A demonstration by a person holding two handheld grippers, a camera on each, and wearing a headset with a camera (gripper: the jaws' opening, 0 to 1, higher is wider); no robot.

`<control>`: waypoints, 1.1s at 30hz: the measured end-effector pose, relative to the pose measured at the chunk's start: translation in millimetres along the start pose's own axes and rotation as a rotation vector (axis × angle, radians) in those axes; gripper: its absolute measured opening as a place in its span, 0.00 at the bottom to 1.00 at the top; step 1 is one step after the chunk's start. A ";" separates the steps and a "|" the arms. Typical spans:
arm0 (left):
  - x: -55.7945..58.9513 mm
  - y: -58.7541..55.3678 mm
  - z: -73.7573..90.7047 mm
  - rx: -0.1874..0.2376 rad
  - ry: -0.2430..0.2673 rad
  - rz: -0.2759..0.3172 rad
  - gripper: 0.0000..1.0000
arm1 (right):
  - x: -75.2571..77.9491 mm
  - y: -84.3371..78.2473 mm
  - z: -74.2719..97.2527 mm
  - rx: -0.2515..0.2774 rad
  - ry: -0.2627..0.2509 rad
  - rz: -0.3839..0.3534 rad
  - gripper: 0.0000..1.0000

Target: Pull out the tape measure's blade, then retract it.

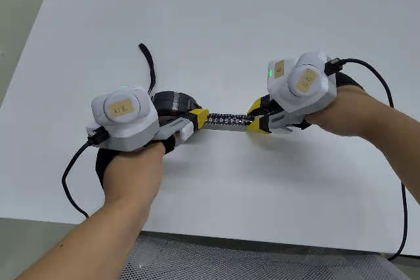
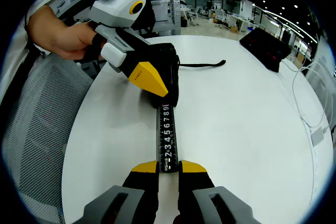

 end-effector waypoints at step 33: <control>-0.5 0.1 0.1 0.004 -0.004 0.009 0.61 | 0.2 17.1 -13.9 0.017 0.007 0.010 0.09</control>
Point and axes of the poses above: the centre of the closed fingertips' face, and the gripper's own axes: z roughly backward along the fingers, x roughly to its right, y roughly out of its top, the point moved 9 cm from there along z, roughly backward along the fingers, and after that the axes turned 5 degrees about z, right-handed, at the moved point
